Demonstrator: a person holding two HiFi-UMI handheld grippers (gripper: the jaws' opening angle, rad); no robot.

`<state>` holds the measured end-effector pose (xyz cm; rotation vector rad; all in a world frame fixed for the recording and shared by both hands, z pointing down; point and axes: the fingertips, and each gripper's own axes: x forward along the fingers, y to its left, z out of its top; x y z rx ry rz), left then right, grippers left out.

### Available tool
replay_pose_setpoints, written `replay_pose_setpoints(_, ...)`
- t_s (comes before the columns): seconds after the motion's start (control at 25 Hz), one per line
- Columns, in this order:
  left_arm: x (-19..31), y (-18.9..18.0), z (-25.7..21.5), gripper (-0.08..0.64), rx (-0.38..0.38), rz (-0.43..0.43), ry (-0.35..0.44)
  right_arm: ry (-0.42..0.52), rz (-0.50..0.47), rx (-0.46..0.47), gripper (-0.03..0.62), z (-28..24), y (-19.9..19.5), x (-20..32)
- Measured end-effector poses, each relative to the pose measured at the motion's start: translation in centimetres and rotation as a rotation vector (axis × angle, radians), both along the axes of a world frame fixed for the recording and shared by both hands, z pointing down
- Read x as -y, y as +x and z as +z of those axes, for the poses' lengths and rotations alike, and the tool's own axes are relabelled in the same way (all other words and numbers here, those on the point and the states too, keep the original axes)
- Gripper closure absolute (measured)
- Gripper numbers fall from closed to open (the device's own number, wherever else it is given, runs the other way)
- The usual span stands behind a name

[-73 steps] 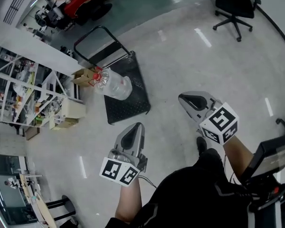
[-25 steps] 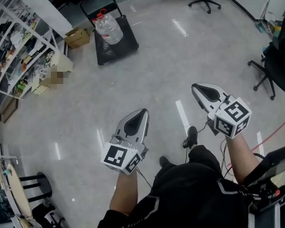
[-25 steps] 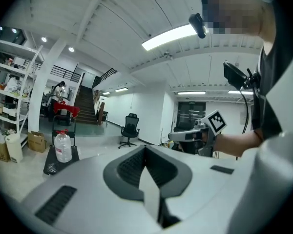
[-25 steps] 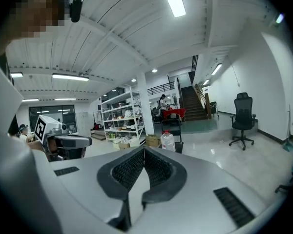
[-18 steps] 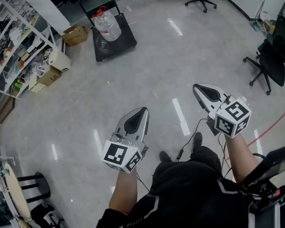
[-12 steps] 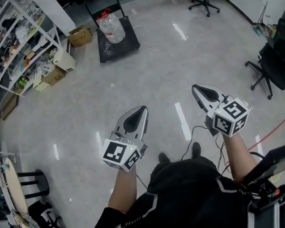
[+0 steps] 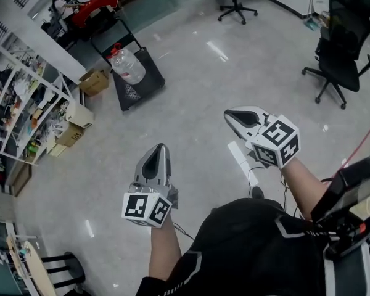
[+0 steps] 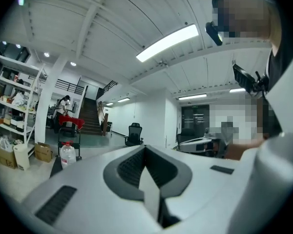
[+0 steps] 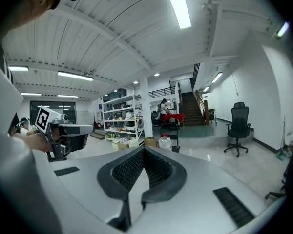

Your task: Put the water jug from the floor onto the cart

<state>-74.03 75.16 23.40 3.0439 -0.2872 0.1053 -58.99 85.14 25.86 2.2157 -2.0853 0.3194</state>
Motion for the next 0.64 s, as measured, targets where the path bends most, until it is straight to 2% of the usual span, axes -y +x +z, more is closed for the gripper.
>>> replay_pose_setpoints(0.12,-0.9,0.8,-0.1,0.560,-0.004,-0.006,-0.019,0.009,-0.019,-0.033,0.591,-1.1,0.4,-0.8)
replay_pose_setpoints(0.4,-2.0,2.9,-0.8,0.560,0.004,0.026,-0.001,0.025,0.001,-0.027,0.591,-2.1,2.2,-1.4)
replay_pose_setpoints(0.64,-3.7,2.6,-1.4,0.560,-0.008,0.034,0.005,0.032,-0.003,-0.017,0.591,-2.5,1.6,-2.8)
